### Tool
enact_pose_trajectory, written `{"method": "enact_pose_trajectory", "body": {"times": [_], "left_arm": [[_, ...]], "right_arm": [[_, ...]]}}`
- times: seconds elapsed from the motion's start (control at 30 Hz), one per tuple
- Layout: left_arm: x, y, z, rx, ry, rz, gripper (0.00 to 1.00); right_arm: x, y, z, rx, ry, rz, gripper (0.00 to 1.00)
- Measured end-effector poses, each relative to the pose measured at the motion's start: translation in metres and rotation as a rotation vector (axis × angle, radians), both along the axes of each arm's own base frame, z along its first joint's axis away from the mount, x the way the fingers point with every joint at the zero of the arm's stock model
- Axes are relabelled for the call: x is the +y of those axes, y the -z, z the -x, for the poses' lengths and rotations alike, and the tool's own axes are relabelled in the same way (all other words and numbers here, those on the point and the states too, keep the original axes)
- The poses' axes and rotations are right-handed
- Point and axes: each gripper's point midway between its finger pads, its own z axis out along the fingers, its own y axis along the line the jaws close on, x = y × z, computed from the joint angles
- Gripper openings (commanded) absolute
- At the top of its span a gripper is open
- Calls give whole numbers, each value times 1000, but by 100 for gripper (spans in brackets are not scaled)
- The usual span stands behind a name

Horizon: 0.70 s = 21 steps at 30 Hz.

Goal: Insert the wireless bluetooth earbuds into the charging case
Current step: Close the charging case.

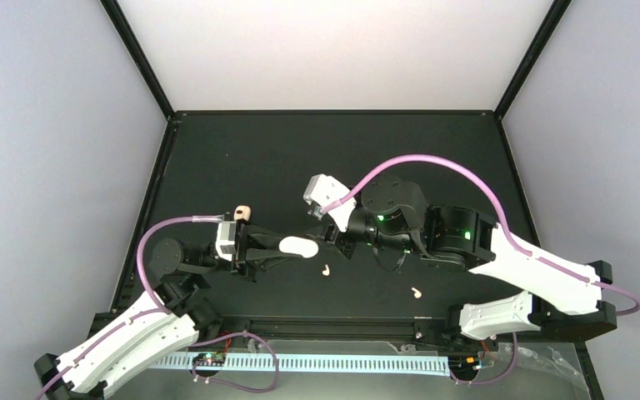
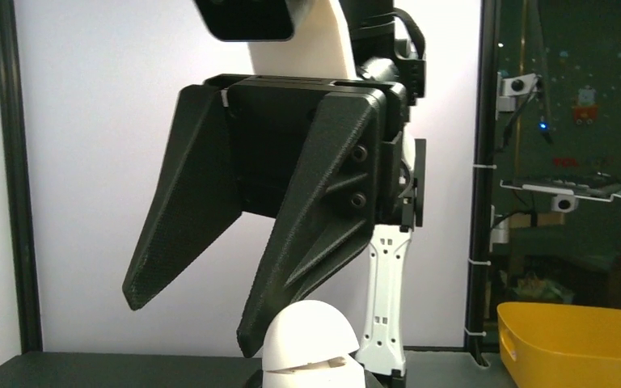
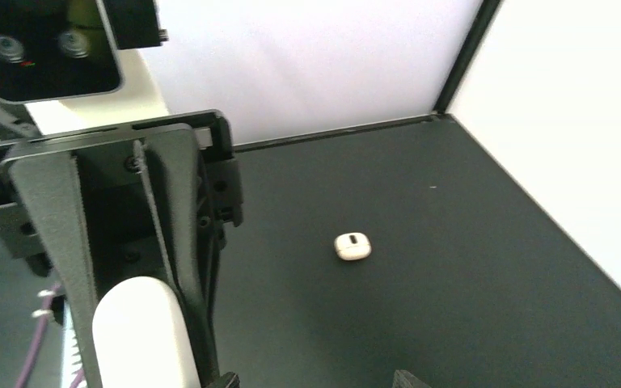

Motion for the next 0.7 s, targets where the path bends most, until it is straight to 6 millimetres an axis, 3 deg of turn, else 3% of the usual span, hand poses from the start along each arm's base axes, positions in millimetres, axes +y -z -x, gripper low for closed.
{"method": "enact_pose_trajectory", "body": {"times": [0.37, 0.7], "left_arm": [[-4, 9, -25, 140, -83, -9, 1], [-3, 16, -39, 224, -132, -1, 2]], "right_arm": [[9, 5, -25, -191, 259, 58, 50], [7, 21, -29, -278, 342, 131, 49]]}}
